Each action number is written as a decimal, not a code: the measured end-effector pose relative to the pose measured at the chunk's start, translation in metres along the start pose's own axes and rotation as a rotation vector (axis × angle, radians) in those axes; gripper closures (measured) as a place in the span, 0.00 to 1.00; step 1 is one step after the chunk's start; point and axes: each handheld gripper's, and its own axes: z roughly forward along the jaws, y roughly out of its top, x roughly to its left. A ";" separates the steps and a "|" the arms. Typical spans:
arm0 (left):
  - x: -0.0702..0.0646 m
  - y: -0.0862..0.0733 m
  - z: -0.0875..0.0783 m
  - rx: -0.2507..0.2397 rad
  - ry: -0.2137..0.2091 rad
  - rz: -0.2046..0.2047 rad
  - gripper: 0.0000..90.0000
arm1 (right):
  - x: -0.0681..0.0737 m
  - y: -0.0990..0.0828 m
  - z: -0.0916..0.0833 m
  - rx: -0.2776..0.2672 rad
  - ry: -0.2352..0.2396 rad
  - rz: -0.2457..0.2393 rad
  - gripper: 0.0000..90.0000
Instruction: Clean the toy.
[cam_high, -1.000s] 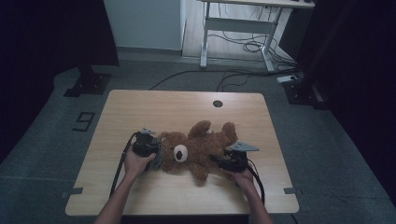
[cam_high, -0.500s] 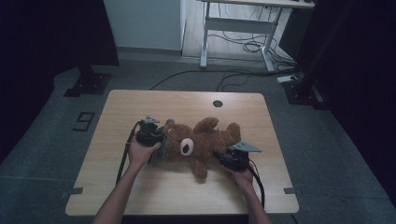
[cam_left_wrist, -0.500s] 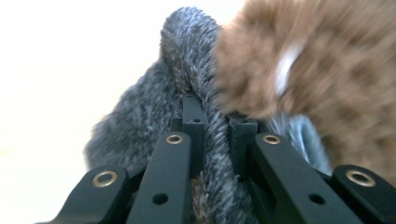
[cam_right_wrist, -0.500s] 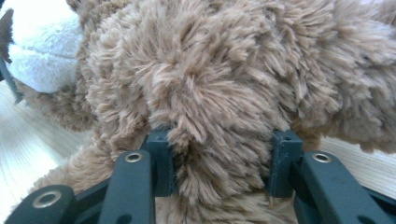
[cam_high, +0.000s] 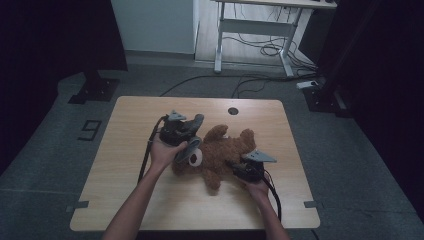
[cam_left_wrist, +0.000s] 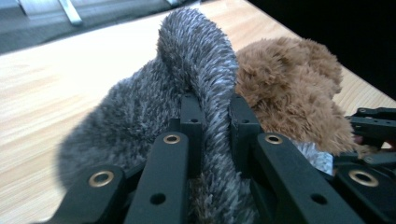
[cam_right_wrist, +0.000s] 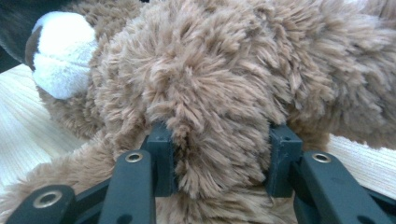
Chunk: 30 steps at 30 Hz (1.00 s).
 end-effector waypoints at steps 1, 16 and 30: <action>-0.001 -0.002 0.008 0.020 -0.006 -0.002 0.88 | 0.000 0.000 0.000 0.001 0.001 -0.002 0.61; 0.008 -0.031 0.014 0.058 0.016 0.007 0.89 | 0.002 -0.004 -0.004 0.010 0.036 -0.010 0.61; 0.036 -0.058 -0.013 0.066 0.125 -0.008 0.89 | 0.001 -0.005 -0.005 0.018 0.050 -0.004 0.61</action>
